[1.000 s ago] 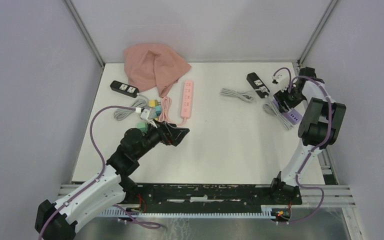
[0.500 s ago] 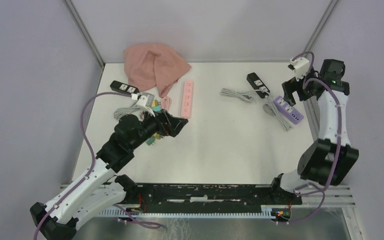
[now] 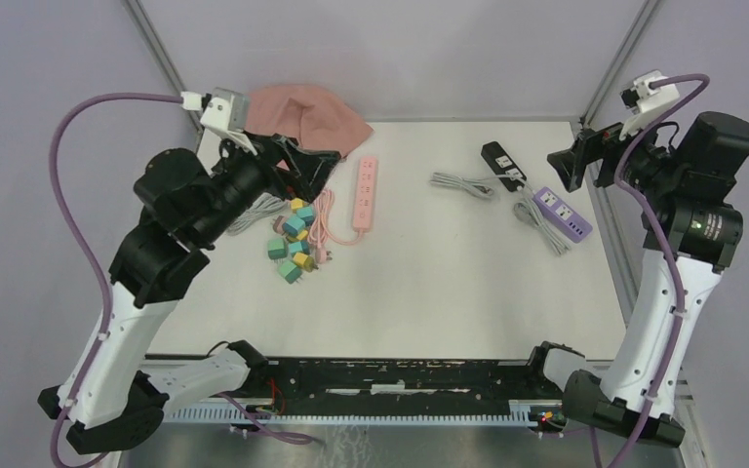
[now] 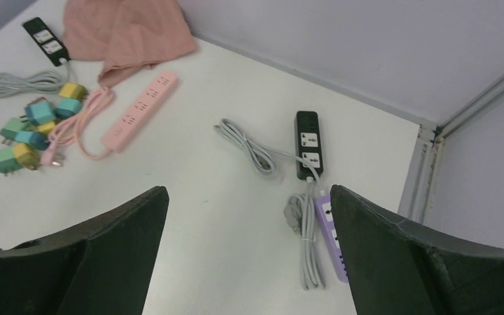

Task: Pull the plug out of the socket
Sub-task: Move the socket to the center of the board, then reset both arms

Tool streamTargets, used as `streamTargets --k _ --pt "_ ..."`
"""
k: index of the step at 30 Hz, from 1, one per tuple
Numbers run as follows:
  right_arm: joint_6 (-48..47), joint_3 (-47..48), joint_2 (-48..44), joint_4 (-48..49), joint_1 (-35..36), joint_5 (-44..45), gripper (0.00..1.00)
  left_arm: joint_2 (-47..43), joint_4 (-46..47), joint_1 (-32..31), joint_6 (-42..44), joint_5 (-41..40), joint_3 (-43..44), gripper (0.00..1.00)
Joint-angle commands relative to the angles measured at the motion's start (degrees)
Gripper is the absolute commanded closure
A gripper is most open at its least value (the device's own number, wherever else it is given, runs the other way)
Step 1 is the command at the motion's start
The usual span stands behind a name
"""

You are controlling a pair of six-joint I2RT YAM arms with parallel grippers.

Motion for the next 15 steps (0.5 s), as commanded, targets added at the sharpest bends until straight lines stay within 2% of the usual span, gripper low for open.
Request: streamTargets --k 1,7,10,15 --pt "8.6 6.8 -3.4 -3.5 -0.2 -7.2 0.01 1.2 -7.1 0.1 4.9 -1.1 8.6 0.0" --pt "25.4 13.8 -4.4 -1.8 -0.1 -2.1 0.01 0.0 -7.7 0.1 5.4 -0.2 11.4 0.01" --pt "28.5 18.7 -4.2 -3.2 -0.2 0.9 0.01 -0.4 -6.9 0.1 5.4 1.1 11.6 0.0" --pt "27.9 24.1 -5.2 -5.7 -0.2 4.4 0.01 -1.5 -3.9 0.1 4.6 3.2 10.4 0.0"
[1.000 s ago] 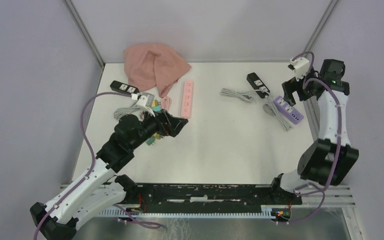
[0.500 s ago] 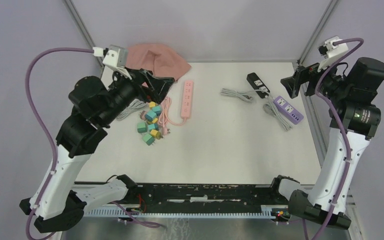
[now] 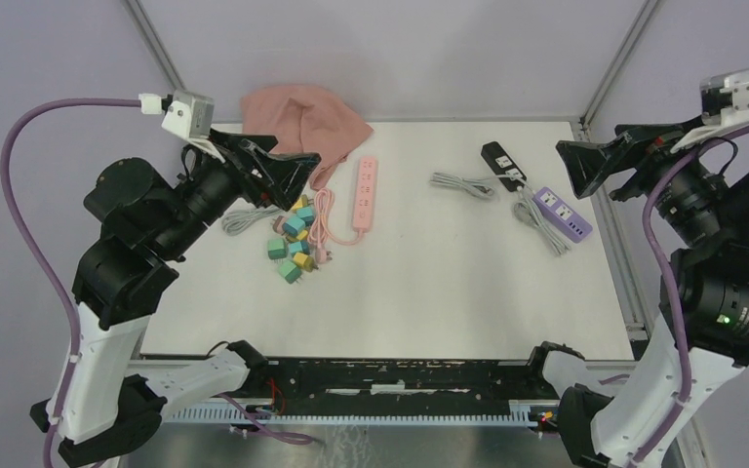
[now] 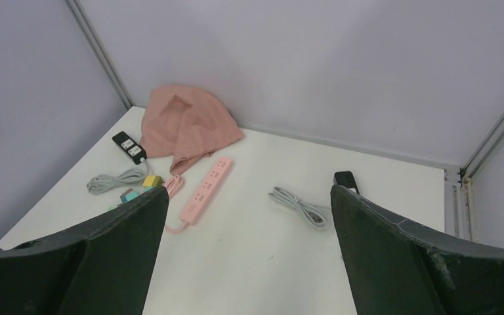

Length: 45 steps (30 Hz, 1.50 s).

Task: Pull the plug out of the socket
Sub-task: Reset both arms

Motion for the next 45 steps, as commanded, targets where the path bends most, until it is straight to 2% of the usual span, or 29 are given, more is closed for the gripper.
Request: streamTargets --k 1,7,17,45 --pt "3.3 3.9 -1.1 -1.2 -0.1 5.6 0.01 -0.9 3.5 0.1 2.0 2.9 0.7 0.0" --pt "3.6 5.8 -1.8 -2.2 -0.2 7.0 0.01 -0.9 4.6 0.1 1.8 4.5 -0.3 0.0" --pt "4.0 2.0 -2.9 0.2 -0.2 6.1 0.01 -6.3 7.4 0.1 0.8 3.8 -8.2 0.01" --pt "3.5 -1.5 -4.0 2.0 -0.1 5.5 0.01 -6.9 9.1 0.2 1.4 4.0 -11.2 0.01"
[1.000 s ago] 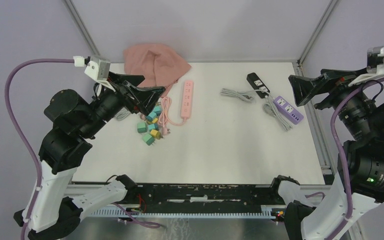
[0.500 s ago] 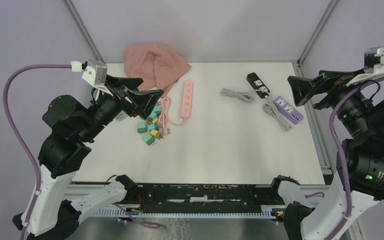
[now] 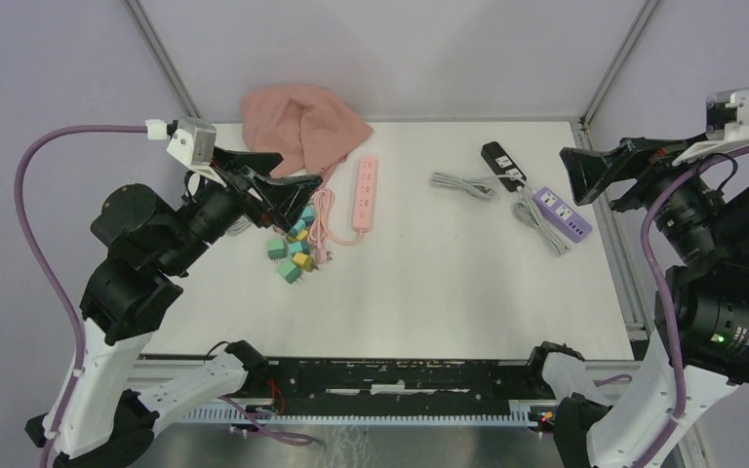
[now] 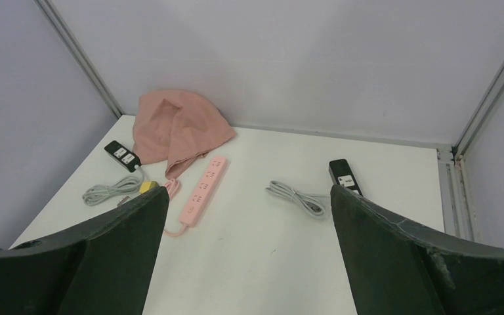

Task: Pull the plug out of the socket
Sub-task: Reset both arms

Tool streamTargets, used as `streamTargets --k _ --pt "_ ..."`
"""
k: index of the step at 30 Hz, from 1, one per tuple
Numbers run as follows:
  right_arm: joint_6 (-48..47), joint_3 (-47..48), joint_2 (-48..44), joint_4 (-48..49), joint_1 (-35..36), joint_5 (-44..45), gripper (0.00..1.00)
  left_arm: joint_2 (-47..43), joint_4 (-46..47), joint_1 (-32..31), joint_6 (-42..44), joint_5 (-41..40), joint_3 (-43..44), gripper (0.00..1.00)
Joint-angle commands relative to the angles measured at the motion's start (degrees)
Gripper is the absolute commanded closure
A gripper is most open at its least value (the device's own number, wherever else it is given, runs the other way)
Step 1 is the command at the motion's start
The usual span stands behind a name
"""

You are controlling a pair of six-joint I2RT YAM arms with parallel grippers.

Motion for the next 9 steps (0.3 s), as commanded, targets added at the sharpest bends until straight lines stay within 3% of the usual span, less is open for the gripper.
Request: streamTargets --k 1,9 --pt "0.6 0.0 -0.7 3.1 -0.1 0.2 0.01 -0.5 3.5 0.1 1.4 0.3 -0.4 0.01" --pt "0.6 -0.6 -0.9 3.2 -0.1 0.4 0.01 -0.7 3.6 0.1 1.4 0.1 -0.9 0.01"
